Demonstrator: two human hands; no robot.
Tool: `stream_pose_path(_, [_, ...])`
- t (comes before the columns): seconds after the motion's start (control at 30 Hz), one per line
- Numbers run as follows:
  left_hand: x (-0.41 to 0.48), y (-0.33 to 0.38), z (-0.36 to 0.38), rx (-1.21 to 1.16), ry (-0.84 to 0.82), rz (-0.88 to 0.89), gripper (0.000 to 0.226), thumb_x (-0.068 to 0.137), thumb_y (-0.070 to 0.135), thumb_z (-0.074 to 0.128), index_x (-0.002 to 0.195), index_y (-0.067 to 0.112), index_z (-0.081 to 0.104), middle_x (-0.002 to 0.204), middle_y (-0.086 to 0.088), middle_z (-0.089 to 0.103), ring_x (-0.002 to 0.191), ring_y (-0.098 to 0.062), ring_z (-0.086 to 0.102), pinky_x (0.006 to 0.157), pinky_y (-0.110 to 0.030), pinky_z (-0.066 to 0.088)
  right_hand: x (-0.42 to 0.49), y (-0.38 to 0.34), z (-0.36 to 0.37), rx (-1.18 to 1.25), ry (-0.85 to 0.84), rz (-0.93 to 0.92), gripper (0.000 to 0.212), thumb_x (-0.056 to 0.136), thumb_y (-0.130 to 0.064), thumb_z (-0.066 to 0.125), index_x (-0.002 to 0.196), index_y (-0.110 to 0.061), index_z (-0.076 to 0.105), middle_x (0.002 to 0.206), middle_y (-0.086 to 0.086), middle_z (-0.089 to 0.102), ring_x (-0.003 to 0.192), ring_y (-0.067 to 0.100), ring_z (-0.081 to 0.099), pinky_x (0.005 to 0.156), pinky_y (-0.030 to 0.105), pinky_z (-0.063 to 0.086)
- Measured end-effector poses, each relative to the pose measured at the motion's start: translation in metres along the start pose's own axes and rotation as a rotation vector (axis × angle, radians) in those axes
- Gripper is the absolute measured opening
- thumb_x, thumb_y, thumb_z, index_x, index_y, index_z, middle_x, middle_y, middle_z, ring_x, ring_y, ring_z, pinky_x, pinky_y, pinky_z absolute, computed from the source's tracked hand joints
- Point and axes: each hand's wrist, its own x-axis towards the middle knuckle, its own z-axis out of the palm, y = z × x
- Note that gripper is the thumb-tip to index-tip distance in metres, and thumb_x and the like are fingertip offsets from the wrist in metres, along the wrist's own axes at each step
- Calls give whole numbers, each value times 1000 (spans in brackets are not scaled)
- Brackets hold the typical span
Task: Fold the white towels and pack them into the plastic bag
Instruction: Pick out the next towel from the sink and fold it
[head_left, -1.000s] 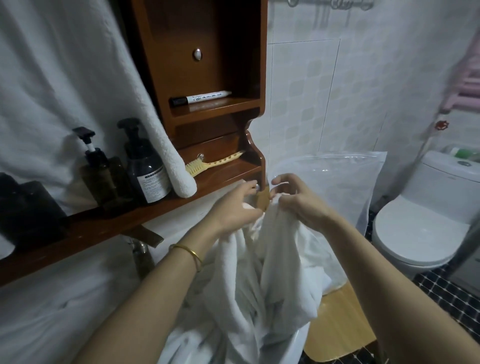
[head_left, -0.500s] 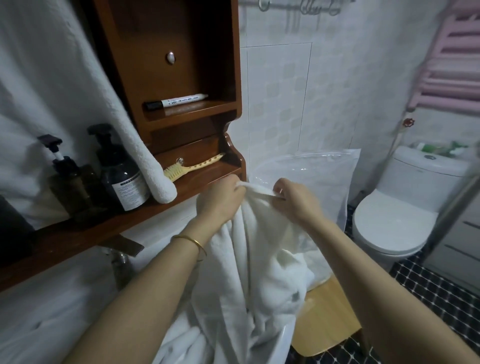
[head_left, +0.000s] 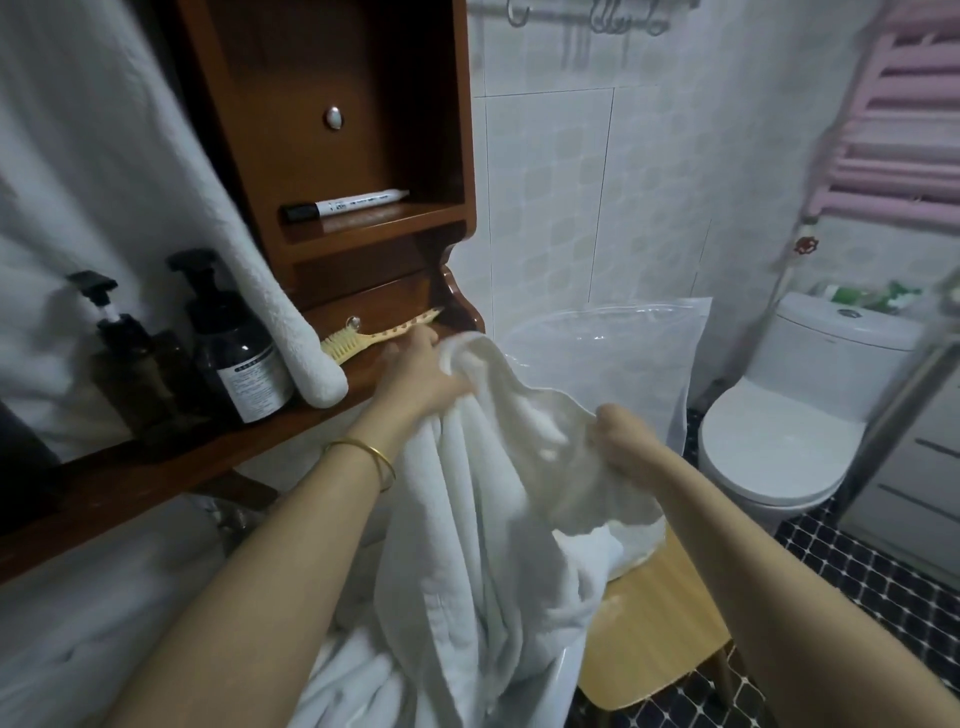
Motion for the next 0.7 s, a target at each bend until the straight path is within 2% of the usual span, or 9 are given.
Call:
stream_pose_path(0.07, [-11, -7, 13, -15, -186, -118, 75, 79, 8, 69, 136, 30, 25, 134, -8, 22, 94, -22, 47, 56, -22, 45, -9, -10, -2, 310, -35, -32, 16, 84, -6, 44, 84, -19, 54, 72, 3, 51, 67, 20, 49, 56, 27, 35])
stream_pose_path(0.13, [-25, -15, 28, -91, -225, -170, 72, 81, -5, 57, 134, 30, 24, 132, -9, 19, 80, -17, 44, 49, -19, 42, -21, -24, 0, 560, -89, -61, 44, 86, 2, 41, 113, -31, 54, 83, -1, 54, 72, 18, 52, 57, 24, 43])
stream_pose_path(0.23, [-48, -35, 43, -226, -191, -290, 51, 85, -1, 48, 122, 26, 26, 122, -8, 28, 78, -18, 46, 50, -23, 41, -34, -37, 19, 886, -237, -13, 43, 87, 10, 38, 117, -7, 63, 88, 10, 60, 65, 17, 58, 53, 19, 49])
stream_pose_path(0.37, [-70, -70, 49, -252, -79, -360, 23, 85, 4, 46, 107, 9, 44, 111, -16, 46, 78, -27, 55, 47, -31, 44, -51, -42, 45, 1165, -494, 160, 39, 88, 5, 32, 121, 11, 54, 107, 29, 56, 96, 40, 56, 83, 46, 51])
stream_pose_path(0.43, [-79, -88, 51, -160, 15, -287, 7, 84, 2, 48, 87, 5, 53, 95, -18, 54, 75, -27, 55, 53, -29, 43, -58, -42, 59, 1193, -499, 135, 47, 84, 18, 25, 121, 9, 51, 104, 29, 50, 94, 42, 52, 84, 52, 50])
stream_pose_path(0.5, [-87, -106, 54, -105, 81, -253, 10, 86, 4, 49, 87, 6, 59, 95, -13, 61, 86, -29, 56, 63, -27, 38, -64, -42, 73, 977, -450, -37, 50, 81, 25, 27, 115, 0, 54, 103, 24, 52, 87, 35, 57, 82, 42, 52])
stream_pose_path(0.53, [-90, -115, 55, -74, 92, -265, 15, 87, 7, 48, 92, 7, 62, 100, -11, 64, 93, -30, 57, 67, -27, 39, -65, -41, 79, 722, -377, -172, 47, 81, 23, 34, 114, -2, 57, 105, 22, 56, 86, 28, 58, 81, 35, 51])
stream_pose_path(0.6, [-97, -129, 56, -2, 95, -312, 22, 91, 12, 43, 99, 13, 63, 108, -7, 65, 100, -30, 57, 75, -29, 43, -63, -40, 90, 131, -193, -413, 32, 83, 8, 49, 107, -7, 64, 105, 12, 62, 87, 23, 58, 75, 27, 43])
stream_pose_path(0.7, [-103, -141, 54, 93, 73, -361, 21, 95, 22, 37, 98, 16, 58, 109, -7, 63, 100, -31, 56, 79, -33, 45, -65, -44, 101, -520, -21, -513, 18, 81, -20, 57, 96, -16, 67, 104, 5, 56, 94, 28, 52, 70, 30, 33])
